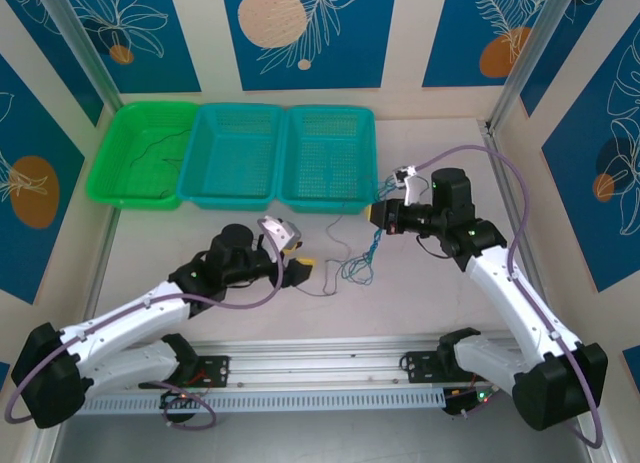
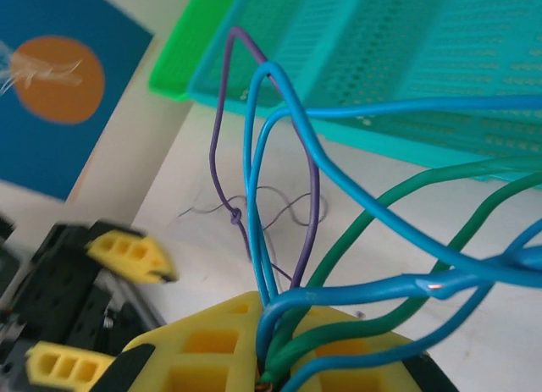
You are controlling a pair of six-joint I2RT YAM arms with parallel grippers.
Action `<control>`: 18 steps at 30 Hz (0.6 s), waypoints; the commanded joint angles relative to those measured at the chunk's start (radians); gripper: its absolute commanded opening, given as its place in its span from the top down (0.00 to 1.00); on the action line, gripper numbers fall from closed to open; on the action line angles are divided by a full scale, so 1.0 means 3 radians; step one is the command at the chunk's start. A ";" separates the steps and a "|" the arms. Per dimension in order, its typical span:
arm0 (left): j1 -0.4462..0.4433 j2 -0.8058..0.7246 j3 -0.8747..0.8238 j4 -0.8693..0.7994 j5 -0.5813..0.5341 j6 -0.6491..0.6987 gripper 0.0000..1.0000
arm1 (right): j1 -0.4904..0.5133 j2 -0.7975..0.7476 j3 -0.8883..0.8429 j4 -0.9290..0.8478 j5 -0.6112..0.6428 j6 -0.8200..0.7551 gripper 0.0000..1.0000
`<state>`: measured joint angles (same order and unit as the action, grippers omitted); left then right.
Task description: Untangle the cables
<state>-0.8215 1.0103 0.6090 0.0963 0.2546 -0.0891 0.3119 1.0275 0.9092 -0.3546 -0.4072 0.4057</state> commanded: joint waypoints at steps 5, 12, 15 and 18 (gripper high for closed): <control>-0.0201 0.0361 0.0166 0.0687 0.0644 0.0156 0.27 | 0.0393 -0.0214 0.0072 0.0002 -0.0377 -0.0488 1.00; -0.0429 0.0780 0.0436 0.1119 0.0724 -0.0167 0.17 | 0.0687 -0.0141 0.0257 -0.0137 0.0926 0.0073 1.00; -0.0496 0.1035 0.0590 0.1248 0.0836 -0.0335 0.15 | 0.0786 -0.0081 0.0224 -0.0076 0.1082 0.0342 1.00; -0.0612 0.1295 0.0828 0.0984 0.0886 -0.0270 0.23 | 0.0891 -0.0083 0.0212 -0.0086 0.1411 0.0545 1.00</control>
<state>-0.9737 1.3533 0.7975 0.3847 0.4690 -0.1596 0.5541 1.0054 0.9596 -0.3786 -0.1177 0.4740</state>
